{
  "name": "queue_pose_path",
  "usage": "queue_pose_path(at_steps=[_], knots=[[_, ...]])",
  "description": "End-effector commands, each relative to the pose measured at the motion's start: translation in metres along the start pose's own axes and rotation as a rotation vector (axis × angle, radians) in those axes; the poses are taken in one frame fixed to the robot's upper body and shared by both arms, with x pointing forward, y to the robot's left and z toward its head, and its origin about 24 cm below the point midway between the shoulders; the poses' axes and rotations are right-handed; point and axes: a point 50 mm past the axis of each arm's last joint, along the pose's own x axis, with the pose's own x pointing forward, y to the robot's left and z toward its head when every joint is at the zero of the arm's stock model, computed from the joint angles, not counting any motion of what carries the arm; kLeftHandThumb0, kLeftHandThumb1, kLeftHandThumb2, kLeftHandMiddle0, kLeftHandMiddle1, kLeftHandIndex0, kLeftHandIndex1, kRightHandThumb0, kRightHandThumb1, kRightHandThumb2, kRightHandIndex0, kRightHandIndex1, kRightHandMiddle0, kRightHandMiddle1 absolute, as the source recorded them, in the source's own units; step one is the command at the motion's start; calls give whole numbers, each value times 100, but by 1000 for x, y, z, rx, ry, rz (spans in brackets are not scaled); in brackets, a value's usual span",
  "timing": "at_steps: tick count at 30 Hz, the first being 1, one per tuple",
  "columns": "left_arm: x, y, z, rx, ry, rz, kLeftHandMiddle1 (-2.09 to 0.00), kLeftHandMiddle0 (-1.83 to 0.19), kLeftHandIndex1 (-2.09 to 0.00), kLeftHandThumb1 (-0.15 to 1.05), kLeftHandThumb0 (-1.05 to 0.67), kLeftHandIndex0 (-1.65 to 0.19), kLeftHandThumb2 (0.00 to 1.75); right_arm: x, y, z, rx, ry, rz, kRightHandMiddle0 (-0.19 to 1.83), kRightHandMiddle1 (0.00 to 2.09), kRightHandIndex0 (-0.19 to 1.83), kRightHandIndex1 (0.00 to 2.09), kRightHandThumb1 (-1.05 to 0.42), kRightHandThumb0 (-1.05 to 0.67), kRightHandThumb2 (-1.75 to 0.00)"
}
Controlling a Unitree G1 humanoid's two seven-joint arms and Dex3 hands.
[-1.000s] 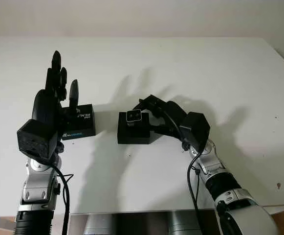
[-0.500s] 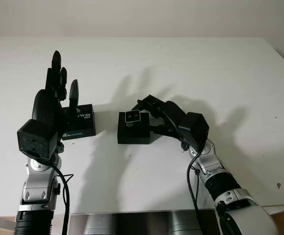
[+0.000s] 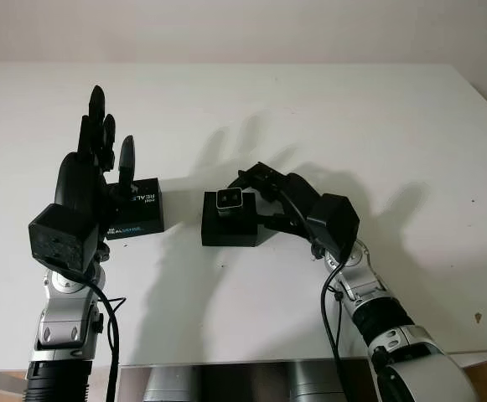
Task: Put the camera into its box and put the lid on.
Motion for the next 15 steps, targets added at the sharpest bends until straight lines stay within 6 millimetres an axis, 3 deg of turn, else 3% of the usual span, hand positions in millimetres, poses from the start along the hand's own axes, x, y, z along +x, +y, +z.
queue_pose_path(at_steps=[1,15], knots=[[-1,1,3,-1,-11,0,-5,-1,-5,105,-71,5,62,-2,-4,0,-18,-3,-13,31,156,28,5,-99,-52,-5],[-1,1,3,1,-12,-4,-5,0,-5,105,-71,6,62,-3,-14,1,-49,-8,-38,34,158,29,6,-98,-52,-5]])
